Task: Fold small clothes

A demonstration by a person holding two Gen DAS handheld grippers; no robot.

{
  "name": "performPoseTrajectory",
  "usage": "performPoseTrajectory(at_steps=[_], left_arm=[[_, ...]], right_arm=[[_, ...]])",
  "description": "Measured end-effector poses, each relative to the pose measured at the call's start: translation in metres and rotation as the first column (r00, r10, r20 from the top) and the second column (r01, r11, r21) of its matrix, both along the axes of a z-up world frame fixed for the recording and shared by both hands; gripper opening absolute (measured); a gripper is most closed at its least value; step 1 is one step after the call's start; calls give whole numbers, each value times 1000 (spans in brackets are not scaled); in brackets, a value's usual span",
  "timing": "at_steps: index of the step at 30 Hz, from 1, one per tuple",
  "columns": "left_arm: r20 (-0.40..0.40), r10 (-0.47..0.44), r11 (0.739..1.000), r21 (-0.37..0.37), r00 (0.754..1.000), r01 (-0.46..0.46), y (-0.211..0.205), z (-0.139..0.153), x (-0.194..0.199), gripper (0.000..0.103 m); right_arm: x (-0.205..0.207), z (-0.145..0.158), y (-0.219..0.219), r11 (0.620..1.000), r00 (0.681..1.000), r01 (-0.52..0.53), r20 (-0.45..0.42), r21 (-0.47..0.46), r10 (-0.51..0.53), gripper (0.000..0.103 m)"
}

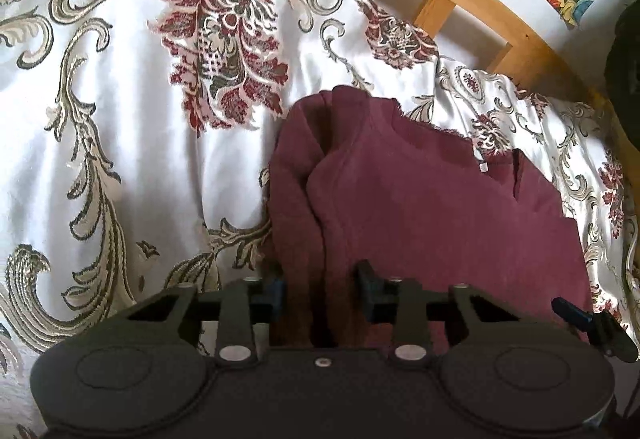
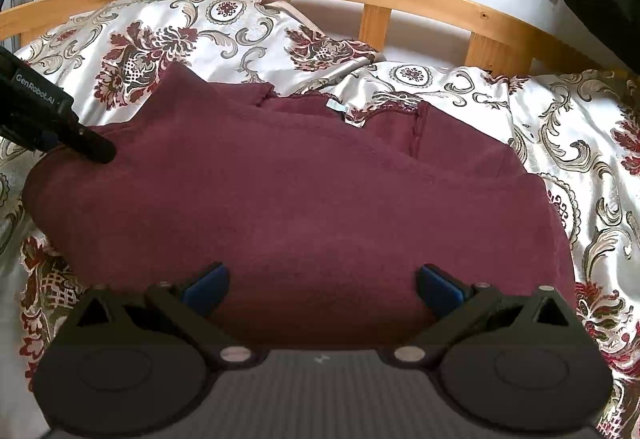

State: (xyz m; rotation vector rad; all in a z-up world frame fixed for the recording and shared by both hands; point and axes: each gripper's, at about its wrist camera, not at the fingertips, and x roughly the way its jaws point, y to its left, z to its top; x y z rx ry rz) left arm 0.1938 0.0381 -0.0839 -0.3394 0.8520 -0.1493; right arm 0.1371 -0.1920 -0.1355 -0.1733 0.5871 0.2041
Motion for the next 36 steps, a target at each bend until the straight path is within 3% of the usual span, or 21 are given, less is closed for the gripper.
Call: performPoseTrajectory(at_steps=[4,11,16,19,23,27,31,36], left_arm=[[24,-11,1000,24,1000,10,-5,3,-3,23],[65,-15,999,40,998,13,-13,19,-6,19],[109,-67,992,113,992,55,-45,58,-3,16],[145,-108,989,121,984,90,-73,85,1,15],[172,-222,968,153,960,197,-128,110,2,15],[163,-321,938,194,933,289,-188,110,0,15],[143,-386,908,231,911,349,-237,87,-10,13],[94,-406,899,219,909,379,-261,50,-22,13]], right_arm=[[1,0,1,1000,1000,2,-6,0,-2,103],[8,9,0,1000,998,2,-66,0,-2,103],[9,28,-24,997,995,75,-72,31,-73,103],[5,39,-55,982,990,131,-71,135,-122,103],[-3,49,-108,925,971,238,-96,295,-220,103],[-14,53,-159,858,936,349,-108,376,-334,103],[-27,51,-204,764,900,426,-147,485,-410,103],[-31,40,-236,656,873,477,-234,585,-427,103]])
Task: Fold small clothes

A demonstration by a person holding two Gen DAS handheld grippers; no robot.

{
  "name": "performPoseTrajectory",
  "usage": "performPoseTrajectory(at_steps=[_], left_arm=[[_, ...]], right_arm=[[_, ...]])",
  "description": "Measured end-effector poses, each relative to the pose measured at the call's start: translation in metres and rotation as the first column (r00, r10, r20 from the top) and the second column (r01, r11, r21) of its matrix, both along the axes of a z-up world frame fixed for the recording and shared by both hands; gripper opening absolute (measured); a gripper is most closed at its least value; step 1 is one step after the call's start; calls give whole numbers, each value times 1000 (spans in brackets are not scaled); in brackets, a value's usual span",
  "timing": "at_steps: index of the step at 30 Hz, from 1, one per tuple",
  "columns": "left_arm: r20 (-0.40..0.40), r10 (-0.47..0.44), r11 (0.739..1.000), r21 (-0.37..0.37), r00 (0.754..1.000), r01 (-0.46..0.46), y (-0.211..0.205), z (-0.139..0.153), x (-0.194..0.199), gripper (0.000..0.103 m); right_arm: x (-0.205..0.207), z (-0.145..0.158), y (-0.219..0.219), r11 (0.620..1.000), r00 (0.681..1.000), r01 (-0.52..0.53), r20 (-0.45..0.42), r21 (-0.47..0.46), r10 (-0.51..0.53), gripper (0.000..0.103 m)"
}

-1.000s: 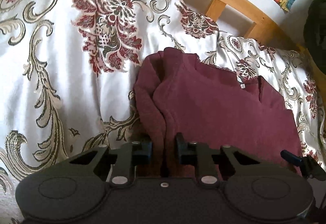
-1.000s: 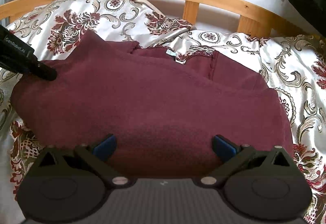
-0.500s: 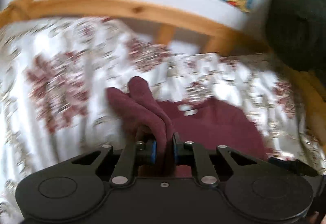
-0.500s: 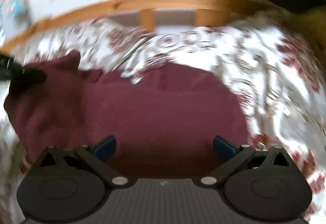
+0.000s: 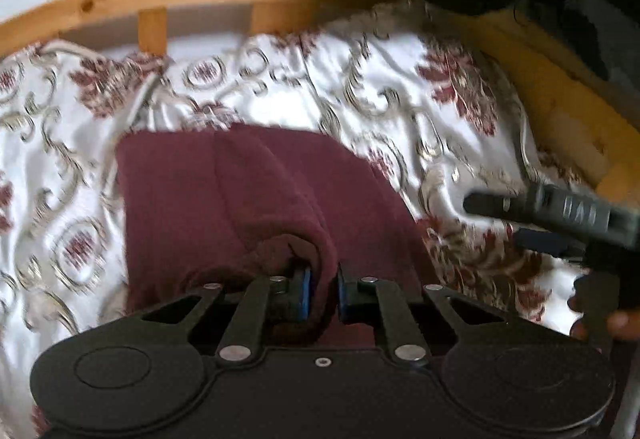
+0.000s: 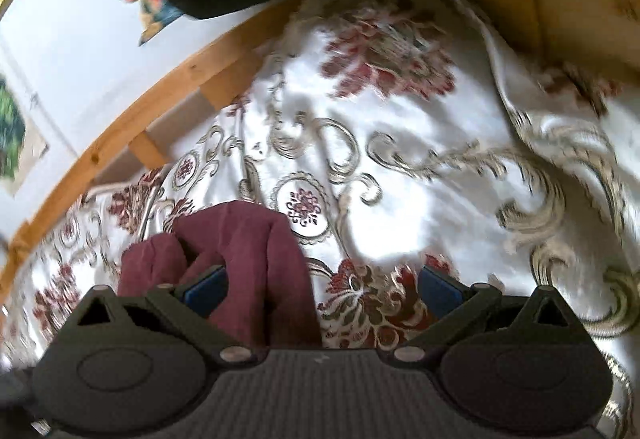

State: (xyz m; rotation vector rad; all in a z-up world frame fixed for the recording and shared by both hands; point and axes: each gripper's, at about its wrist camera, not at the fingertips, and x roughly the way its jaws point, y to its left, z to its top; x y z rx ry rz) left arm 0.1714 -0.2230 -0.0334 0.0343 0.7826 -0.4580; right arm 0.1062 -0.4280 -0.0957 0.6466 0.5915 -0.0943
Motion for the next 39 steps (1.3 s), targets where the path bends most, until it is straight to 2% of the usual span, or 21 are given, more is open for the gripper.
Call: performPoseTrajectory(at_steps=[2,5,7,10,15,20,23,27,30,34,39], left_arm=[[-2,-19,1000,-1,1000,19,-2,-6,-4,15],[18,-44,999,-16,999,45,-1,-5,-9,31],[37,-51,997,-49,998,53,5,-1,-15,53],[58,-60,994,-83,997,64,10,7,-27,78],[96,-106,985,-129,990,118,19,16,-50,92],[84,-130,971,-191,988,144,32,25,-67,95],[86,-117,967,-216,989,133,46,32,-76,100],[143,-69,987,-134,987,88,58,39,-84,102],[179,-38,995,-83,983,53,65,31,-83,102],[143,-6,999,-34,990,11,74,12,-70,102],[133,-2,999,51,991,-5,82,-9,-54,102]], right_arm=[[2,-5,-8,997,1000,10,-2,70,-10,103],[5,-9,-10,991,1000,11,4,131,-12,103],[6,-9,-5,994,1000,4,11,113,-5,103],[4,-1,6,999,999,1,51,52,-3,103],[5,9,24,999,991,-40,131,-4,40,103],[11,7,32,996,984,-83,163,31,77,103],[14,6,35,991,977,-117,189,70,101,103],[12,12,41,978,956,-175,258,113,141,103],[14,16,52,967,934,-235,297,99,196,103],[21,15,74,958,932,-280,257,56,257,103],[43,4,97,933,928,-337,215,129,306,103]])
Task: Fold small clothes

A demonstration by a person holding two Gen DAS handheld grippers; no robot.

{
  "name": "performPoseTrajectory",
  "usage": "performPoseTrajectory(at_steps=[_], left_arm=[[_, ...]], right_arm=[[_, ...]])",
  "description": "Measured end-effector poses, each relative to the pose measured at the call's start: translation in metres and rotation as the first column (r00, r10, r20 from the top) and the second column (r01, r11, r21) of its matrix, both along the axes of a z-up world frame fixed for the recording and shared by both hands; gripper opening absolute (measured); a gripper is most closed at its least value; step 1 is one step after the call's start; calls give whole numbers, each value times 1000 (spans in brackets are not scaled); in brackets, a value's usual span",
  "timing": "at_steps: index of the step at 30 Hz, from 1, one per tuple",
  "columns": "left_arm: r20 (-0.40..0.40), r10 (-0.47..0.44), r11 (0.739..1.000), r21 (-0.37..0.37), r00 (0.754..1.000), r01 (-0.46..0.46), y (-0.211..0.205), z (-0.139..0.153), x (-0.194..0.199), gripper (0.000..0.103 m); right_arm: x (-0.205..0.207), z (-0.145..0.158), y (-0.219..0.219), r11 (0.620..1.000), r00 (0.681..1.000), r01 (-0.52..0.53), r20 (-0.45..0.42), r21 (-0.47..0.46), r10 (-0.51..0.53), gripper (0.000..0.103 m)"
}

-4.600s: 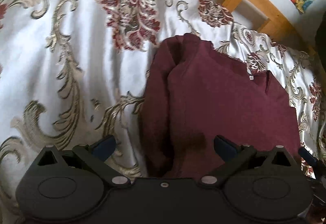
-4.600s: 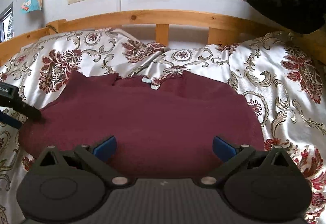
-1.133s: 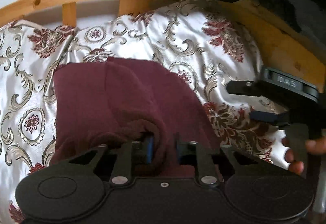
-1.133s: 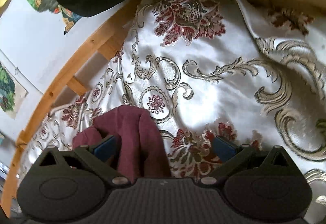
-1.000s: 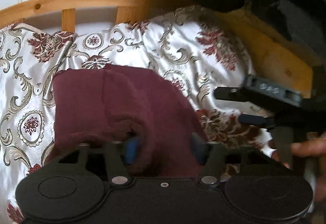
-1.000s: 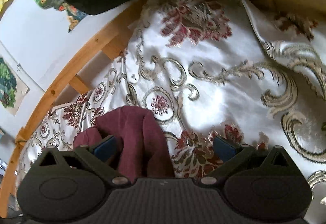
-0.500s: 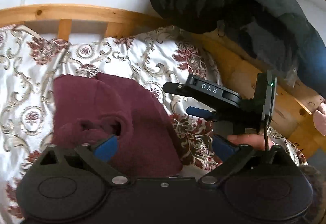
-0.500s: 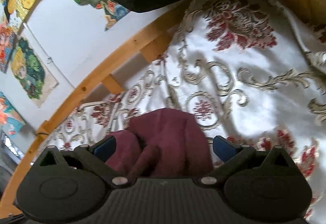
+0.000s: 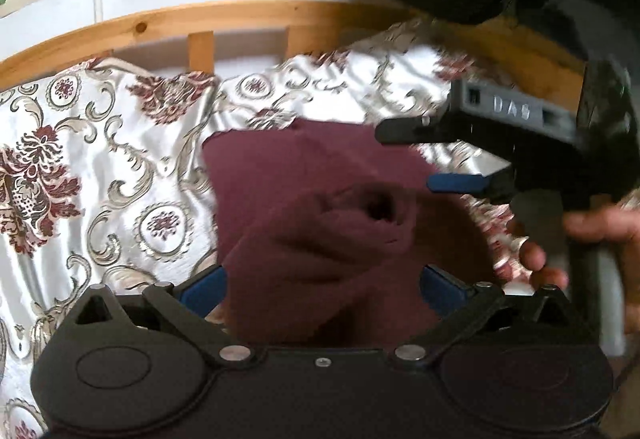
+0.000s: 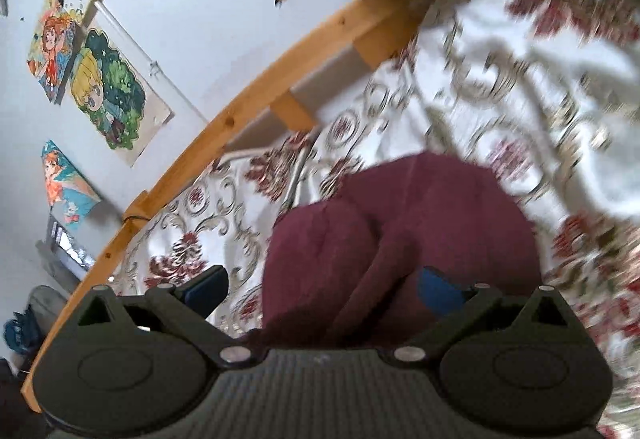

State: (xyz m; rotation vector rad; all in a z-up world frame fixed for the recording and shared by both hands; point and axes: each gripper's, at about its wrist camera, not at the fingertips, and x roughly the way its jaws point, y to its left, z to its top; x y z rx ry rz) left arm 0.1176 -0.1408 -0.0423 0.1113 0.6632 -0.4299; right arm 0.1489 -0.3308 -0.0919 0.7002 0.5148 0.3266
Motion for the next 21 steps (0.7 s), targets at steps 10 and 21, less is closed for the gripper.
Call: performPoseTrajectory(at_steps=[10,21], left_arm=[[28,-43,999,14,999,43,3,-14,12,79],[88,-163,986,-4,983,164,-15,-17,-10,70]], right_arm=[[30,-25,12,998,994,-1,-113,61,8,103],[38,-21,8,998,995,60,-77,11,-59,73]])
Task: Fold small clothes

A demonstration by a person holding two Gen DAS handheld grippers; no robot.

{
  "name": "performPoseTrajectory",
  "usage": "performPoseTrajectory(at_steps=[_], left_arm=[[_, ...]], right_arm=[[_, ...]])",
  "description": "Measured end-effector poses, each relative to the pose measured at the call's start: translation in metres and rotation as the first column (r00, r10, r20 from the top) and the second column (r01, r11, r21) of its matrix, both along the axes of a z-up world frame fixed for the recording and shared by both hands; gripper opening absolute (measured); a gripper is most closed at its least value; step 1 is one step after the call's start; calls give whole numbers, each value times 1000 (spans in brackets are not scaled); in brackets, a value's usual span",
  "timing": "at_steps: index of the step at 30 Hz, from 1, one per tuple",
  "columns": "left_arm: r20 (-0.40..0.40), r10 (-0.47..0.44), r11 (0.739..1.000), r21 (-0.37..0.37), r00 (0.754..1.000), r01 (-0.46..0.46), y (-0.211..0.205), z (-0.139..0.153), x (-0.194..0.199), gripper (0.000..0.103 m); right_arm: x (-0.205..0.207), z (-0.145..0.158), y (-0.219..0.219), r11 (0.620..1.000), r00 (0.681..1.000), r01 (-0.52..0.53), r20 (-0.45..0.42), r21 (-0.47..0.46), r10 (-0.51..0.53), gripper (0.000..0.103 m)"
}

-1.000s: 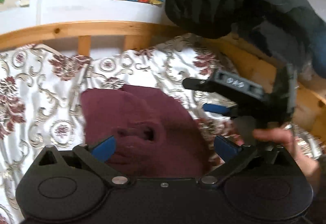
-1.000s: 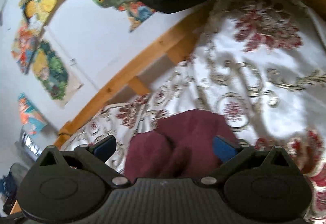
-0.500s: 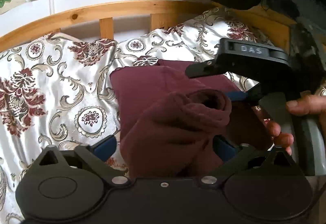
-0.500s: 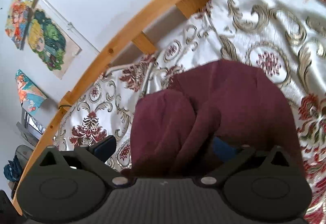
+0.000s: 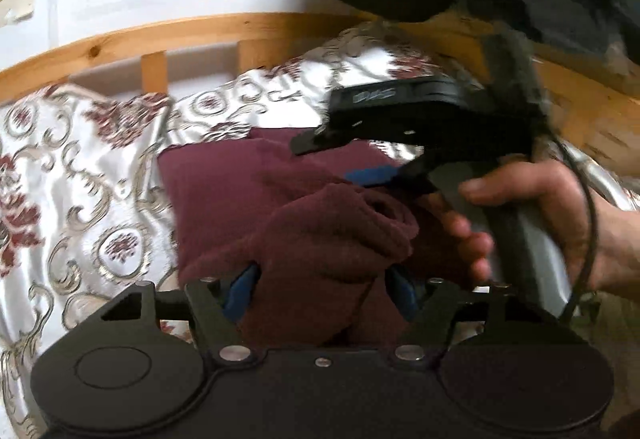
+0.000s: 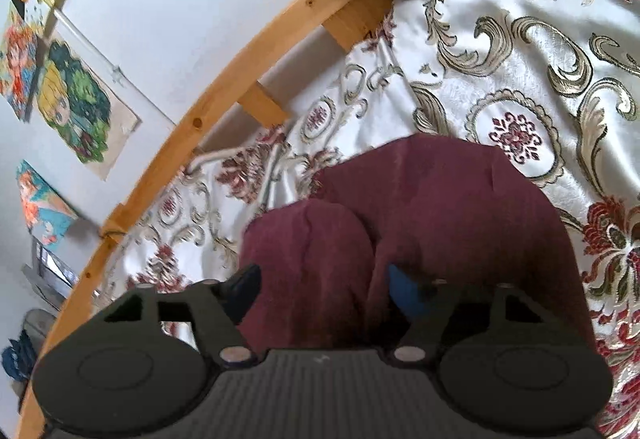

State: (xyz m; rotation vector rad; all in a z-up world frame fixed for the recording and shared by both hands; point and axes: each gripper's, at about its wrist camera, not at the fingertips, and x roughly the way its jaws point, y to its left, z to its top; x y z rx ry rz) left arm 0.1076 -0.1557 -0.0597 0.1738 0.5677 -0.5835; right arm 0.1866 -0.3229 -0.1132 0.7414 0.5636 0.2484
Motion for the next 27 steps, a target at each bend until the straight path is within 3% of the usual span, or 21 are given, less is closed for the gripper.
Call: performPoseTrajectory(at_steps=[4,7,9,12,16,19,27], left_arm=[[9,-13,999,33,1000,12,-6,-3,-5,70],[-3,-13,1000,14,1000,13,-3,-5,-6,70],[-8,-18,1000,4,1000,18,-2,-5,-6,68],[-23,-36,999,-28,999,35,-2,-5,-6,65],[-45,-71,992,-105,996,66,-3,-6,-6,63],[-57,-80,984,-161,995,70,-6,-9,-5,63],[-96,-134,953,-286,986,101,-16,-22,2,63]], right_arm=[[4,-7,4,998,997,-19,-70,-53,15,73],[2,-7,7,996,998,-25,-51,-82,21,66],[1,-4,11,991,999,-26,-38,-133,21,37],[-5,6,19,970,999,-24,23,-243,31,18],[-19,27,29,923,989,11,140,-386,46,15],[-29,39,23,903,977,75,212,-422,18,15],[-32,38,-9,891,975,164,207,-424,-81,13]])
